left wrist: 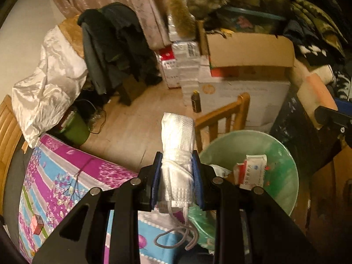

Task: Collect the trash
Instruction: 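Carry the white cloth and pink sponge over the green bin, then open both tools over the bin to drop cloth and sponge, then return both open tools from the bin to the quilt, then grasp the white twine ball with the left tool while the right tool grasps the beige twine ball, then carry both twine balls over the green bin, then open both tools over the bin to drop the twine balls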

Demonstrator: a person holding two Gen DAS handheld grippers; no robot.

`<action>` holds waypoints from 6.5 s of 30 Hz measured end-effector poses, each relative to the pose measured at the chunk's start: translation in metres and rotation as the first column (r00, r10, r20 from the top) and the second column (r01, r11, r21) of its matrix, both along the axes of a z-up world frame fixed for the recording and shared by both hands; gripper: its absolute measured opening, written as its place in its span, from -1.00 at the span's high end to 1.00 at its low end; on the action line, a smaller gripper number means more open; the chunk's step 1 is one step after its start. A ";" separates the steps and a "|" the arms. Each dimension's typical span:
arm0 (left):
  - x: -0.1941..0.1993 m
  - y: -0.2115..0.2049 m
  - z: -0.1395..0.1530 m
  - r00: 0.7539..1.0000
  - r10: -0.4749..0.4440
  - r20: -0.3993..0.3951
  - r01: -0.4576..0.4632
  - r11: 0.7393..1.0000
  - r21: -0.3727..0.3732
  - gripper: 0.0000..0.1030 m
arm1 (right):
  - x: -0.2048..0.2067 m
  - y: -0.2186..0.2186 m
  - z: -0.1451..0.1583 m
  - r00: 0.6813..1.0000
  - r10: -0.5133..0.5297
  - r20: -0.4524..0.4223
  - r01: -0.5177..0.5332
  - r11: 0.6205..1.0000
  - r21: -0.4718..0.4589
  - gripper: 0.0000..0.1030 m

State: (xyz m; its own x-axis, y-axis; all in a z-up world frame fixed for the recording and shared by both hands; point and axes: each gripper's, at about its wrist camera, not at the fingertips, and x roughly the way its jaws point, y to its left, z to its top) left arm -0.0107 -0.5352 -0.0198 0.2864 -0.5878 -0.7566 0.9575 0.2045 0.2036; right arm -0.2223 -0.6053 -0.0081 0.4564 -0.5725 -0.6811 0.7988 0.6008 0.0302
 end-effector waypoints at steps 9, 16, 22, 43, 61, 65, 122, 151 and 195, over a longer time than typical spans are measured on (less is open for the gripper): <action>-0.019 -0.009 -0.028 0.998 -0.041 -0.038 0.043 0.996 0.076 0.51 | -0.011 -0.002 -0.024 1.000 -0.013 0.014 0.012 0.998 0.063 0.47; -0.020 -0.007 -0.032 0.998 -0.044 -0.033 0.047 0.995 0.088 0.51 | -0.007 -0.004 -0.035 1.000 -0.005 0.024 0.002 0.995 0.103 0.47; -0.020 -0.007 -0.032 0.998 -0.044 -0.040 0.048 0.995 0.086 0.51 | 0.000 -0.005 -0.037 0.999 0.022 0.038 -0.026 0.992 0.126 0.47; -0.005 0.002 -0.030 0.980 -0.062 -0.188 0.067 0.998 0.019 -0.27 | 0.005 -0.011 -0.043 0.998 0.032 0.053 -0.039 0.991 0.127 -0.09; 0.101 0.137 -0.053 0.935 0.330 -0.132 -0.341 0.937 -0.070 -0.28 | 0.088 0.049 -0.039 0.988 0.139 0.063 -0.138 0.990 -0.023 -0.23; 0.134 0.198 -0.062 0.880 0.454 -0.138 -0.467 0.879 -0.091 -0.28 | 0.131 0.087 -0.038 0.972 0.224 0.076 -0.217 0.972 -0.093 -0.41; 0.255 0.500 -0.105 0.714 0.613 -0.340 -0.680 0.723 -0.124 0.28 | 0.487 0.373 -0.116 0.419 0.888 0.187 -0.896 0.371 0.244 0.22; 0.066 0.172 0.039 0.987 -0.025 -0.156 -0.020 0.960 -0.278 0.28 | 0.011 0.070 0.050 0.967 0.155 0.205 -0.157 0.988 -0.005 0.21; -0.031 0.012 -0.030 0.972 -0.133 -0.196 0.130 0.991 -0.028 -0.23 | 0.007 0.015 -0.060 1.000 0.018 -0.015 -0.016 0.989 0.146 -0.08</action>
